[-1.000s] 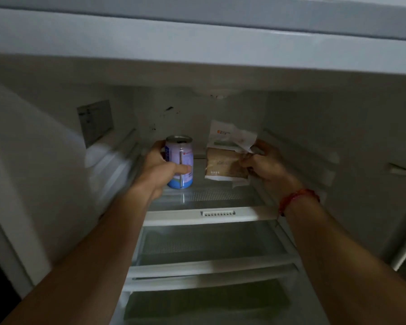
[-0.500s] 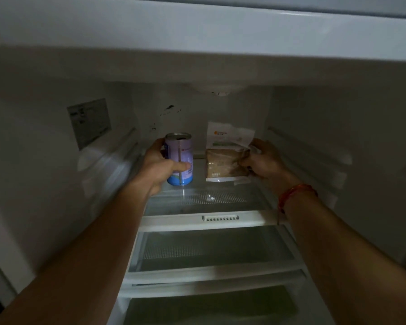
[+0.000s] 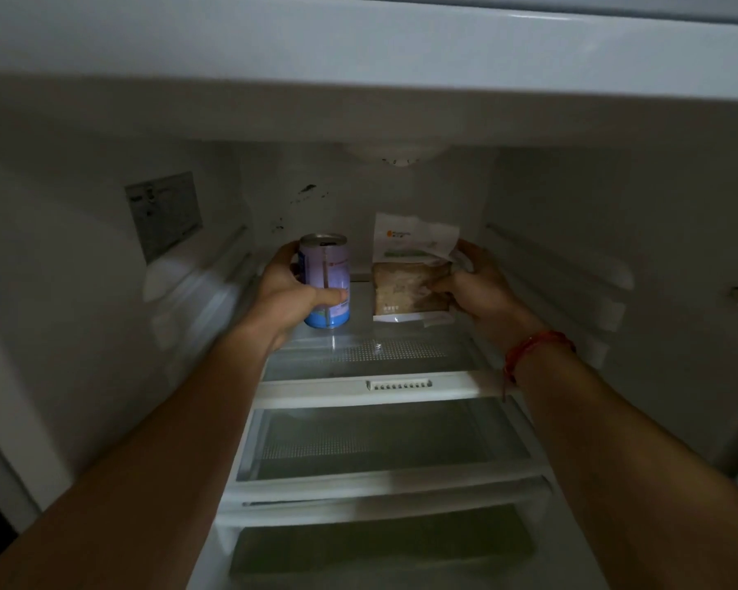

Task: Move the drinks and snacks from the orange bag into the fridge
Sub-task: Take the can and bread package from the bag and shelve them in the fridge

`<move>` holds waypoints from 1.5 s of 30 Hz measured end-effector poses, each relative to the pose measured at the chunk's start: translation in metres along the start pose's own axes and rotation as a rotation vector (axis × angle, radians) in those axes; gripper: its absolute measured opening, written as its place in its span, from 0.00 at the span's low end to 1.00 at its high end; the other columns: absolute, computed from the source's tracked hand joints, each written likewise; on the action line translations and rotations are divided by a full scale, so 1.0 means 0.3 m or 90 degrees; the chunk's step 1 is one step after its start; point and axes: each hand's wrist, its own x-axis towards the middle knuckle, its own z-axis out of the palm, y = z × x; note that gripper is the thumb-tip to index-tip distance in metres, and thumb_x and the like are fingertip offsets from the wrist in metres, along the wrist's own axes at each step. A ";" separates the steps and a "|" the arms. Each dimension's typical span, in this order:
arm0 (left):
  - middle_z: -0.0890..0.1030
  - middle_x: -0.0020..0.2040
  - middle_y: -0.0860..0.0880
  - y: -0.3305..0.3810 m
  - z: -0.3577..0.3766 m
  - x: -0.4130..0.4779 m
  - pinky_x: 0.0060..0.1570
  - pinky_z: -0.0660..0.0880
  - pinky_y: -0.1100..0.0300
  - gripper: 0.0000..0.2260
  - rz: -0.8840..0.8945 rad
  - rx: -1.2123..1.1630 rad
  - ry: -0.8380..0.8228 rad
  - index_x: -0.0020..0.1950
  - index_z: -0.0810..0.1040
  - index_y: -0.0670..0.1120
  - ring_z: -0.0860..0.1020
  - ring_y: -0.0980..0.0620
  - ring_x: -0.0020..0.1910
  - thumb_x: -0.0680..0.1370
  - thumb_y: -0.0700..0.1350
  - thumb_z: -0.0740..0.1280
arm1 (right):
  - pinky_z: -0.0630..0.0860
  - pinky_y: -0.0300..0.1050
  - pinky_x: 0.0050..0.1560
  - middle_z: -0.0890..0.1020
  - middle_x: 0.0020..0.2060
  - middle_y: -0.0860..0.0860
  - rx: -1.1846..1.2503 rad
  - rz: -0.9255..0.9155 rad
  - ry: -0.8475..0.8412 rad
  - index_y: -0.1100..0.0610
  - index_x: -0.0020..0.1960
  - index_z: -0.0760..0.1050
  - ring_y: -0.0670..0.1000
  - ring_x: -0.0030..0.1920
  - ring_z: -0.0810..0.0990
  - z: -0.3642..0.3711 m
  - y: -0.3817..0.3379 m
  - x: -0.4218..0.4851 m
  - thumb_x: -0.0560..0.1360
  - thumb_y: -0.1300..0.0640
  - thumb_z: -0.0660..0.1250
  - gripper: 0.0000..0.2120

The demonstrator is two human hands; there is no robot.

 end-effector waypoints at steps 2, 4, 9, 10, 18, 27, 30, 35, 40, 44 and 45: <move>0.80 0.56 0.47 0.006 -0.001 -0.017 0.39 0.75 0.68 0.33 0.008 0.022 0.010 0.66 0.72 0.44 0.79 0.57 0.47 0.65 0.32 0.79 | 0.84 0.45 0.44 0.85 0.45 0.54 -0.022 0.007 0.016 0.63 0.58 0.77 0.49 0.45 0.85 0.000 -0.002 -0.012 0.67 0.72 0.71 0.21; 0.80 0.56 0.48 0.016 -0.004 -0.041 0.40 0.73 0.68 0.31 0.015 0.049 0.021 0.66 0.71 0.44 0.79 0.57 0.48 0.66 0.34 0.78 | 0.83 0.55 0.54 0.85 0.53 0.54 -0.042 0.031 0.035 0.59 0.65 0.75 0.52 0.53 0.85 -0.003 0.001 -0.027 0.60 0.60 0.77 0.34; 0.74 0.68 0.47 0.056 -0.026 -0.122 0.58 0.66 0.64 0.33 0.083 0.192 0.065 0.72 0.67 0.45 0.73 0.49 0.65 0.71 0.45 0.77 | 0.75 0.55 0.68 0.76 0.70 0.53 -0.090 0.045 0.060 0.48 0.78 0.61 0.54 0.68 0.77 0.010 -0.048 -0.140 0.62 0.44 0.79 0.49; 0.71 0.71 0.46 0.062 -0.034 -0.140 0.61 0.63 0.63 0.35 0.093 0.225 0.072 0.74 0.65 0.45 0.70 0.48 0.69 0.71 0.47 0.77 | 0.73 0.54 0.70 0.72 0.72 0.53 -0.124 0.038 0.059 0.48 0.79 0.59 0.54 0.71 0.73 0.012 -0.061 -0.172 0.67 0.45 0.78 0.46; 0.69 0.71 0.44 0.120 -0.103 -0.355 0.63 0.66 0.53 0.33 0.213 0.453 0.082 0.74 0.65 0.47 0.68 0.43 0.69 0.74 0.58 0.71 | 0.65 0.48 0.72 0.67 0.76 0.56 -0.362 -0.030 0.033 0.46 0.81 0.55 0.58 0.75 0.66 0.018 -0.135 -0.408 0.76 0.40 0.69 0.39; 0.67 0.73 0.43 0.116 -0.196 -0.562 0.64 0.68 0.46 0.36 0.281 0.622 0.103 0.73 0.66 0.48 0.67 0.41 0.69 0.73 0.70 0.55 | 0.66 0.64 0.72 0.63 0.77 0.58 -0.624 -0.111 0.047 0.42 0.80 0.53 0.63 0.74 0.64 0.029 -0.195 -0.634 0.78 0.32 0.57 0.34; 0.67 0.73 0.44 0.121 -0.215 -0.601 0.64 0.69 0.46 0.36 0.294 0.646 0.099 0.73 0.65 0.49 0.66 0.41 0.70 0.73 0.70 0.53 | 0.63 0.65 0.74 0.60 0.79 0.59 -0.664 -0.121 0.037 0.43 0.81 0.52 0.63 0.76 0.61 0.040 -0.210 -0.685 0.78 0.31 0.55 0.35; 0.66 0.73 0.44 0.146 -0.212 -0.634 0.64 0.69 0.45 0.33 0.301 0.653 0.086 0.73 0.64 0.51 0.66 0.41 0.70 0.75 0.69 0.56 | 0.63 0.65 0.74 0.60 0.79 0.59 -0.686 -0.126 0.025 0.43 0.80 0.51 0.63 0.76 0.61 0.038 -0.242 -0.710 0.78 0.31 0.54 0.35; 0.66 0.73 0.45 0.158 -0.184 -0.655 0.62 0.69 0.47 0.33 0.301 0.633 0.083 0.74 0.65 0.51 0.66 0.42 0.70 0.74 0.68 0.58 | 0.65 0.63 0.72 0.62 0.77 0.59 -0.688 -0.138 0.028 0.42 0.80 0.53 0.63 0.74 0.64 0.024 -0.247 -0.719 0.78 0.31 0.54 0.34; 0.67 0.73 0.46 0.154 -0.156 -0.676 0.62 0.70 0.47 0.34 0.300 0.629 0.089 0.74 0.65 0.51 0.66 0.43 0.70 0.73 0.69 0.55 | 0.63 0.63 0.73 0.61 0.78 0.59 -0.687 -0.133 0.018 0.42 0.80 0.53 0.64 0.75 0.62 -0.001 -0.238 -0.723 0.79 0.32 0.54 0.34; 0.67 0.73 0.46 0.153 -0.152 -0.684 0.62 0.70 0.47 0.35 0.300 0.632 0.092 0.74 0.65 0.51 0.66 0.43 0.70 0.73 0.70 0.55 | 0.63 0.63 0.73 0.61 0.78 0.59 -0.688 -0.134 0.016 0.42 0.80 0.53 0.64 0.75 0.62 -0.006 -0.235 -0.726 0.79 0.32 0.54 0.33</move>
